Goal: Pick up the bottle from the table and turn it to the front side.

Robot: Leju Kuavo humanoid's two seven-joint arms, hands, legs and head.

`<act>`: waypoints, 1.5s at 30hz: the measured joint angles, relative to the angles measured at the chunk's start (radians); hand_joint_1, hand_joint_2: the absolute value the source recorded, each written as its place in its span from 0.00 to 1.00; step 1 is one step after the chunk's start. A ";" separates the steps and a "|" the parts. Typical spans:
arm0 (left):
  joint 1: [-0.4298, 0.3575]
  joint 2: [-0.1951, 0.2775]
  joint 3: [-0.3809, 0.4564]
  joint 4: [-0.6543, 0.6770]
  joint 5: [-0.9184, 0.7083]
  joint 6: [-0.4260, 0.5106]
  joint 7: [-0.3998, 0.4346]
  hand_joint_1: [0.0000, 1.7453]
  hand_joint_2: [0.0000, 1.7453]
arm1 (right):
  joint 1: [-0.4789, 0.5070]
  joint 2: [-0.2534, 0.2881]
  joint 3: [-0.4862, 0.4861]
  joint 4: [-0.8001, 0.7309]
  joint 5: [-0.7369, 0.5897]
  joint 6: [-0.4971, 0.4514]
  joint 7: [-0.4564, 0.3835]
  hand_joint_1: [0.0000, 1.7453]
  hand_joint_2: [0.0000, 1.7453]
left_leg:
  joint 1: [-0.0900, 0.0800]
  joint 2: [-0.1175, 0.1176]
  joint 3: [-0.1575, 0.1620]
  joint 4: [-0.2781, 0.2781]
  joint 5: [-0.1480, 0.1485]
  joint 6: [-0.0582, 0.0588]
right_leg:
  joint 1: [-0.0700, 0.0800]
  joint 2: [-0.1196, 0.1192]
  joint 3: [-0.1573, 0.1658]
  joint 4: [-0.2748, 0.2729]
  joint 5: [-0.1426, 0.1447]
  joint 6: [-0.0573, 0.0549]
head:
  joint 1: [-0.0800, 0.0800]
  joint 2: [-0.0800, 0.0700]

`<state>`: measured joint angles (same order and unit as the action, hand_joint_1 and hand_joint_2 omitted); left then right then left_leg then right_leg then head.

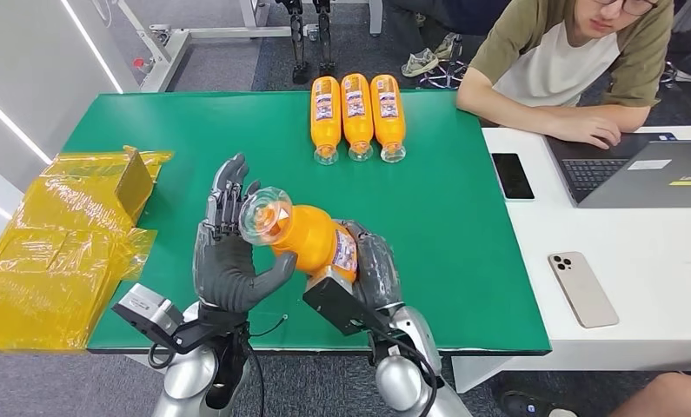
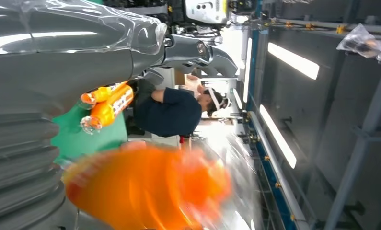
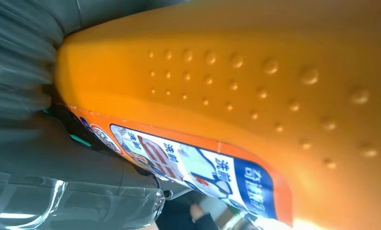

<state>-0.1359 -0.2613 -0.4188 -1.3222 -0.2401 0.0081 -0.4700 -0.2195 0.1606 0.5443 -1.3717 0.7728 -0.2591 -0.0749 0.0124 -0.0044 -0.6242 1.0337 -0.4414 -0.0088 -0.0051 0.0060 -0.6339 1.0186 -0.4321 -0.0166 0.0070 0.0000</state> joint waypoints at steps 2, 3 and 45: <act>0.000 0.000 0.000 0.000 -0.001 -0.002 0.000 0.00 1.00 | 0.000 0.000 0.001 0.009 0.014 0.013 0.009 1.00 1.00 | 0.000 0.000 0.000 0.000 0.000 0.000 | 0.000 0.000 0.000 0.000 0.000 0.000 | 0.000 0.000; 0.000 0.000 0.001 0.000 -0.003 -0.004 0.000 0.00 1.00 | -0.001 0.000 0.001 0.011 0.020 0.020 0.010 1.00 1.00 | 0.000 0.000 0.000 0.000 0.000 0.000 | 0.000 0.000 0.000 0.000 0.000 0.000 | 0.000 0.000; -0.009 -0.002 0.014 0.041 -0.034 -0.034 0.025 0.00 1.00 | -0.016 -0.004 -0.002 0.053 0.050 -0.015 -0.029 1.00 1.00 | 0.000 0.000 0.000 0.000 0.000 0.000 | 0.000 0.000 0.000 0.000 0.000 0.000 | 0.000 0.000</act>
<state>-0.1446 -0.2630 -0.4044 -1.2816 -0.2742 -0.0261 -0.4450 -0.2359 0.1568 0.5422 -1.3190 0.8232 -0.2746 -0.1044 0.0123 -0.0042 -0.6240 1.0338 -0.4413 -0.0088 -0.0051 0.0062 -0.6340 1.0185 -0.4321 -0.0166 0.0070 0.0000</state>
